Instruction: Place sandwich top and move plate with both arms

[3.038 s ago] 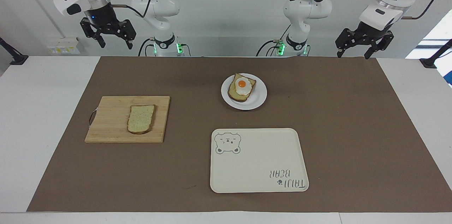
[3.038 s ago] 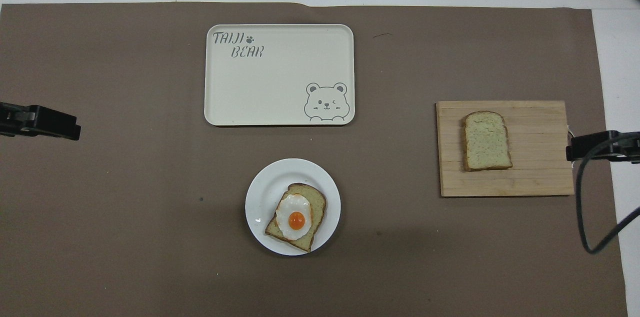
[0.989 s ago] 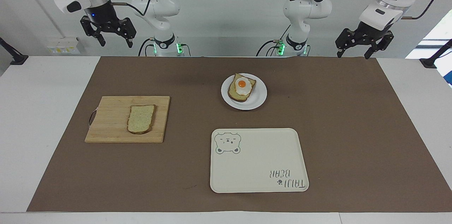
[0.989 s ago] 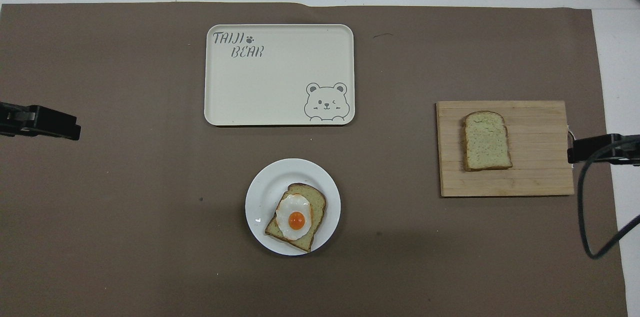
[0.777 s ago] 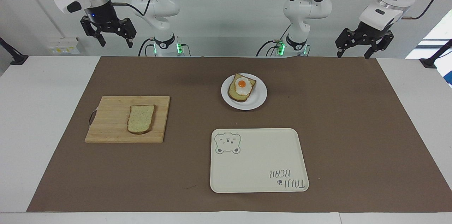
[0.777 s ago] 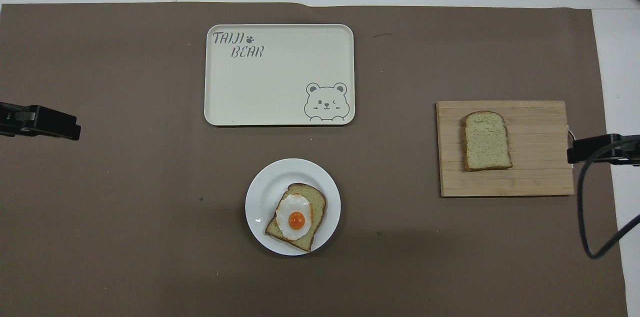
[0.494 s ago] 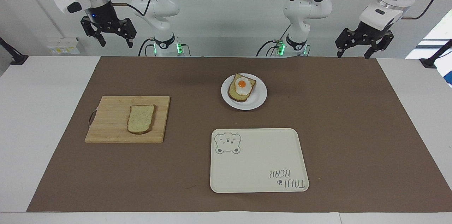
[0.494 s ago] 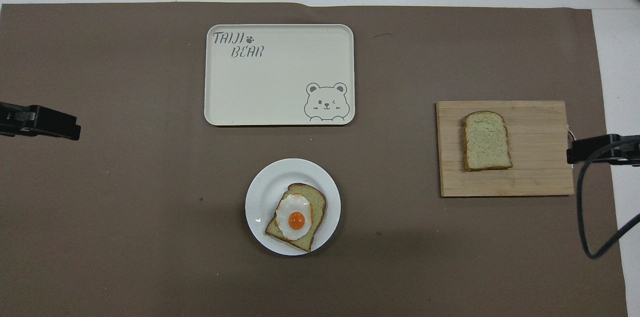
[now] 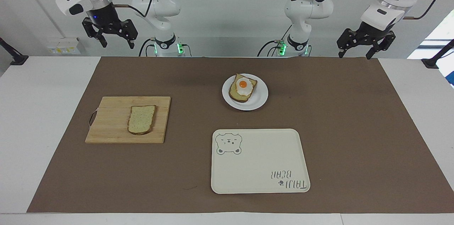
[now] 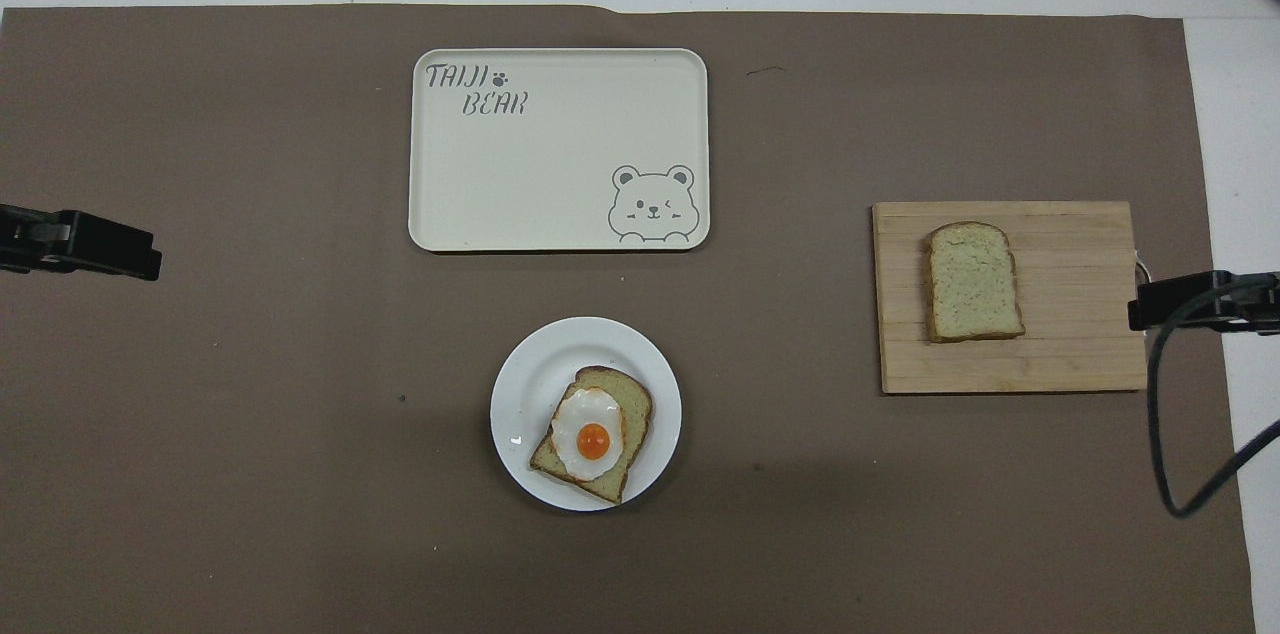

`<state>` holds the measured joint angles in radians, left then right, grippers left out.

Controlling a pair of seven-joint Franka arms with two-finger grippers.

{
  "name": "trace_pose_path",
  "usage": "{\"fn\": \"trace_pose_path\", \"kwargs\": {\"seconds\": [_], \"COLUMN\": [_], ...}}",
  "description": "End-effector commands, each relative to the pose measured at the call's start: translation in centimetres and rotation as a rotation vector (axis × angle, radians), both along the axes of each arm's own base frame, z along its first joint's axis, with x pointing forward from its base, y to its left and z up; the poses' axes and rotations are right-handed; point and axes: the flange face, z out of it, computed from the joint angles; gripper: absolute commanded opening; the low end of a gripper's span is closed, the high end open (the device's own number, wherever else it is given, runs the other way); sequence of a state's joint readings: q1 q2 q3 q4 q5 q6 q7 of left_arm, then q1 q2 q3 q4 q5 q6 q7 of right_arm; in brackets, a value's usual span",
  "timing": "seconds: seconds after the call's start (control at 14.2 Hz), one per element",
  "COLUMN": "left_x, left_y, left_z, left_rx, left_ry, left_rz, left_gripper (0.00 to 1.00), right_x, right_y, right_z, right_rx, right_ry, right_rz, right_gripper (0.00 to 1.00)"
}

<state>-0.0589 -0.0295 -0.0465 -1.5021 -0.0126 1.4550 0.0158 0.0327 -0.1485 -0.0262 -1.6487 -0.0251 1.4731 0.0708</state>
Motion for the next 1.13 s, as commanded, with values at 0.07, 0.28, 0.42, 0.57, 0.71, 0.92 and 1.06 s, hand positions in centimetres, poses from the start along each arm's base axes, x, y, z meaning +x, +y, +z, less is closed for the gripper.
{"fn": "trace_pose_path", "kwargs": {"seconds": [0.07,0.28,0.42,0.57,0.71,0.92,1.06], "left_x": [-0.2,-0.2,-0.2,-0.2,-0.2,-0.2,-0.2], "left_y": [0.4,0.4,0.4,0.4,0.3,0.4,0.4], "left_z": [0.5,0.5,0.5,0.5,0.5,0.5,0.5], "left_rx": [0.003,0.003,0.003,0.001,0.003,0.003,0.003], "left_ry": [-0.013,-0.013,-0.013,-0.013,-0.013,-0.013,-0.013], "left_rz": [0.011,0.011,0.011,0.011,0.01,0.011,0.011], "left_gripper": [1.0,1.0,1.0,1.0,1.0,1.0,1.0], "right_x": [-0.8,-0.8,-0.8,-0.7,-0.9,-0.8,-0.6], "right_y": [0.0,0.1,0.0,0.4,0.3,0.1,-0.2], "right_z": [0.0,0.0,0.3,0.7,1.0,0.7,0.0], "right_rx": [0.006,0.006,0.006,0.005,0.003,0.005,0.005], "right_ry": [0.004,0.006,0.008,-0.009,-0.009,-0.009,0.004], "right_rz": [0.026,0.029,0.038,0.046,0.044,0.043,0.034], "right_gripper": [1.0,1.0,1.0,1.0,1.0,1.0,1.0]}}
